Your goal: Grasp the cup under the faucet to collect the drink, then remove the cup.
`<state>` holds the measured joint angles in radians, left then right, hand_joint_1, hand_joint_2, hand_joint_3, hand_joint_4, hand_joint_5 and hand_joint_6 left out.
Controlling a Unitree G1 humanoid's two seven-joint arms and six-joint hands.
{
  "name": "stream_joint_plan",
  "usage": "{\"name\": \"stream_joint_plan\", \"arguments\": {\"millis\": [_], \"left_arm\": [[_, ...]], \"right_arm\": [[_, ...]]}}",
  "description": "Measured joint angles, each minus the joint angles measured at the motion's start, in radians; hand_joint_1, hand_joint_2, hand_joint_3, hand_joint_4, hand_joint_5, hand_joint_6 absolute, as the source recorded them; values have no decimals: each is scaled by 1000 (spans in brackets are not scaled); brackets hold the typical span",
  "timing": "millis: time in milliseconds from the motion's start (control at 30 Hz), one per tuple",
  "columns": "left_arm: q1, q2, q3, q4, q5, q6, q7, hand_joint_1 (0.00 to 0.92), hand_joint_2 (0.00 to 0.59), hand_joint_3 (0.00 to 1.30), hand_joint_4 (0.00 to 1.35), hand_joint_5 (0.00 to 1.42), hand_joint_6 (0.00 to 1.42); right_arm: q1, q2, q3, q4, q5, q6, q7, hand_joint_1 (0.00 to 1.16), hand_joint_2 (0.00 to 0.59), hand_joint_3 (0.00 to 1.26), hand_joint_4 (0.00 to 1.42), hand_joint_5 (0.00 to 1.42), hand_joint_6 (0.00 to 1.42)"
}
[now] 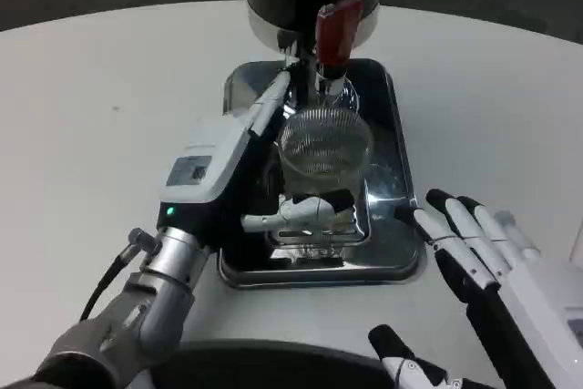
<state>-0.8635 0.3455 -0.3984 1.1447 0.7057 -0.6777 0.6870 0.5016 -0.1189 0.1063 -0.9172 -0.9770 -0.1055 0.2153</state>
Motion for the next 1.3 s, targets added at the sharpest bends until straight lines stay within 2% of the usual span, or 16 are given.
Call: {"name": "stream_joint_plan", "arguments": {"millis": [100, 233, 467, 500, 633, 733, 867, 1000, 1100, 1233, 1300], "left_arm": [[13, 6, 8, -17, -17, 0, -2, 117, 0, 0, 0, 232, 158], [36, 21, 30, -44, -40, -1, -16, 4, 0, 0, 0, 231, 141], [60, 37, 54, -85, -72, -2, -34, 0, 8, 0, 0, 189, 87], [86, 45, 72, -122, -93, -9, -55, 0, 13, 0, 0, 177, 80], [290, 114, 207, -393, -293, -107, -168, 0, 54, 0, 0, 72, 3], [401, 155, 290, -578, -459, -108, -306, 0, 71, 0, 0, 52, 0], [485, 187, 357, -797, -614, -85, -466, 0, 92, 0, 0, 42, 0], [520, 188, 410, -978, -777, -10, -617, 0, 97, 0, 0, 12, 0], [521, 188, 432, -1054, -906, 56, -729, 0, 100, 0, 0, 0, 0], [513, 187, 454, -1145, -1118, 205, -910, 0, 106, 0, 0, 12, 24], [494, 190, 464, -1174, -1180, 266, -979, 0, 120, 0, 0, 42, 49]], "right_arm": [[2, 1, 0, -1, 0, 0, 0, 379, 360, 114, 11, 0, 2], [6, 5, 3, -6, 0, 0, 1, 380, 360, 114, 11, 0, 4], [13, 11, 16, -24, 0, 0, 1, 382, 360, 115, 11, 0, 13], [12, 11, 17, -24, 0, 0, 2, 383, 360, 115, 11, 0, 13], [22, 13, 16, -28, 0, 1, 2, 383, 360, 119, 11, 0, 15], [22, 11, 16, -28, -3, 1, 2, 384, 360, 121, 11, 0, 16], [13, 10, 21, -26, -17, 1, 2, 384, 360, 119, 11, 0, 17], [6, 20, 27, -26, -34, 1, 2, 384, 360, 116, 11, 0, 17], [3, 29, 28, -25, -43, 2, 2, 384, 360, 116, 15, 2, 17], [2, 34, 34, -25, -49, 5, 2, 385, 360, 115, 18, 3, 24], [1, 37, 37, -25, -53, 9, 3, 385, 360, 115, 19, 3, 26]]}}
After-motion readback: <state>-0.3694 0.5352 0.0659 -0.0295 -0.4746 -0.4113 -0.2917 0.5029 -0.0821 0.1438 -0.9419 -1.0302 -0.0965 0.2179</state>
